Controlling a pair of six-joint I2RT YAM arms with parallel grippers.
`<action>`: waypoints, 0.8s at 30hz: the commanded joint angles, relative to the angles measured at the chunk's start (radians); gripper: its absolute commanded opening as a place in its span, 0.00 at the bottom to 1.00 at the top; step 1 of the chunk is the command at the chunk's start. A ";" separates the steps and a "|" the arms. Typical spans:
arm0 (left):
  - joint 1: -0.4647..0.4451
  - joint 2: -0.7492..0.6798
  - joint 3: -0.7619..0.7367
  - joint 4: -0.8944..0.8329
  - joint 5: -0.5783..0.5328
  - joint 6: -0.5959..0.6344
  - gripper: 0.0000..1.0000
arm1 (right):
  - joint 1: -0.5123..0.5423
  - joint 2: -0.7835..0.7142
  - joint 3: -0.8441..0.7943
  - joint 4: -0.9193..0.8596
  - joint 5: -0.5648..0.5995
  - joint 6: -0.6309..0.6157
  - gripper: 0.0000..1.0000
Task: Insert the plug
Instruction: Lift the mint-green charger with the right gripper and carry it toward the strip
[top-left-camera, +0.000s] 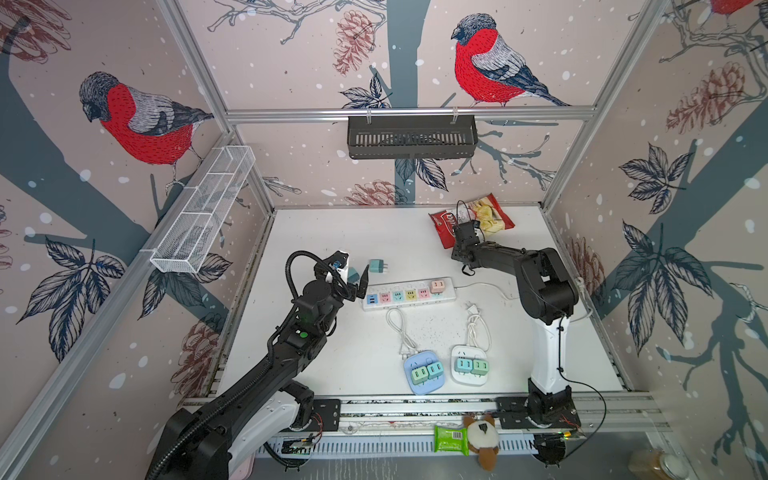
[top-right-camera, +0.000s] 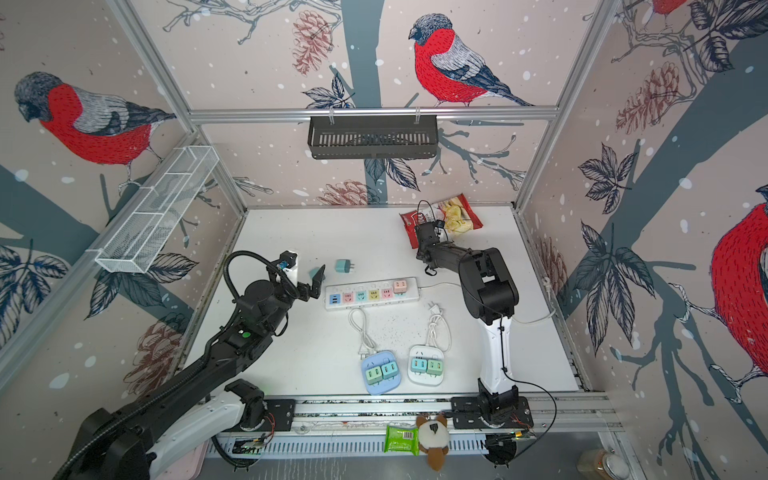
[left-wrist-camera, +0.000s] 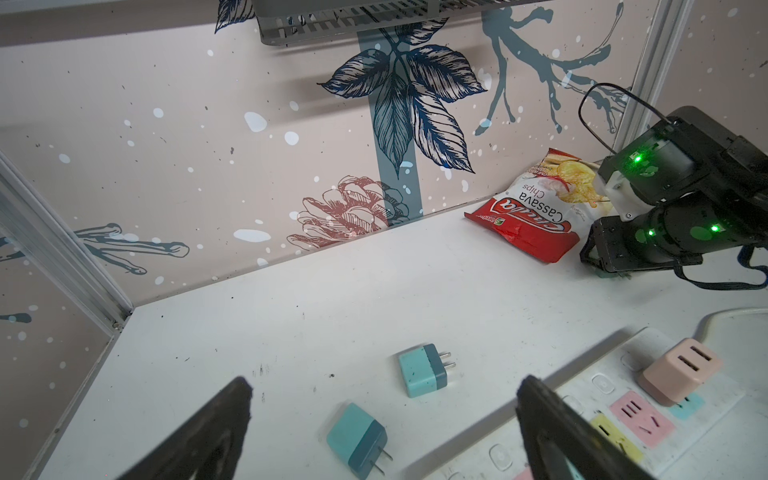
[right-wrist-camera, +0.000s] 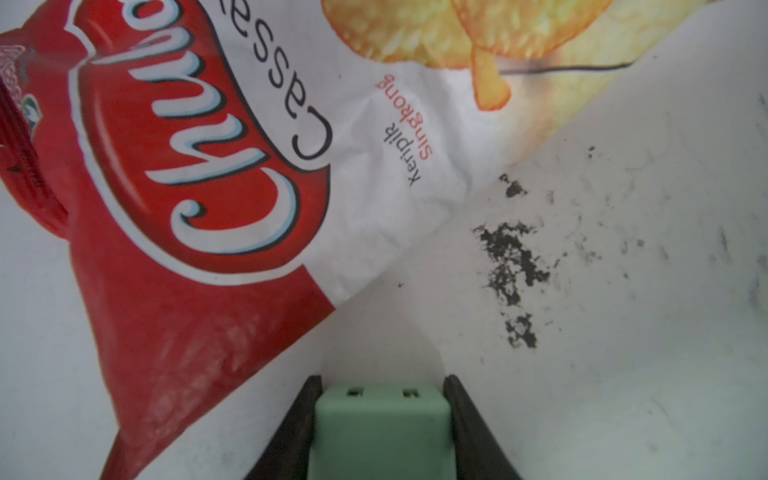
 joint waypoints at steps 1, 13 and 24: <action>0.003 -0.002 0.006 0.040 0.007 -0.003 0.99 | 0.028 -0.041 -0.019 -0.077 -0.002 -0.025 0.25; 0.005 -0.016 -0.012 0.091 0.046 -0.021 0.99 | 0.268 -0.451 -0.248 0.063 0.193 -0.096 0.17; 0.007 -0.028 0.022 0.064 0.072 -0.182 0.99 | 0.484 -0.707 -0.624 0.515 0.226 -0.266 0.06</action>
